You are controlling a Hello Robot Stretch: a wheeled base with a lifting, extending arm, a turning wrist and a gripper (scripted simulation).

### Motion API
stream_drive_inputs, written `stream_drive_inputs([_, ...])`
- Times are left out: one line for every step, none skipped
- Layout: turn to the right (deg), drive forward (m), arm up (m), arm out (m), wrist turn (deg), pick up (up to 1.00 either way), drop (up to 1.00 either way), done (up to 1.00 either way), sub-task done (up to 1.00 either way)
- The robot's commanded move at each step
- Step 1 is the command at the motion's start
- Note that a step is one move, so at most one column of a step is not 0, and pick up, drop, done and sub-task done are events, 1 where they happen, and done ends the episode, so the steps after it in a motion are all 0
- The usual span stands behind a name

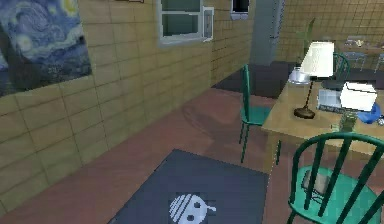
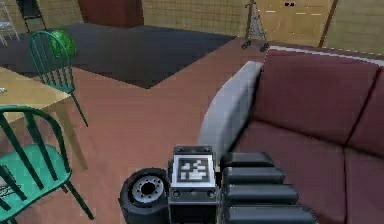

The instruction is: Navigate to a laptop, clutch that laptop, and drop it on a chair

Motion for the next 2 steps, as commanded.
stream_drive_inputs([0.0, 1.0, 0.0, 0.0, 0.0, 0.0, 0.0, 0.0, 0.0])
stream_drive_inputs([0.0, 0.95, 0.0, 0.0, 0.0, 0.0, 0.0, 0.0, 0.0])
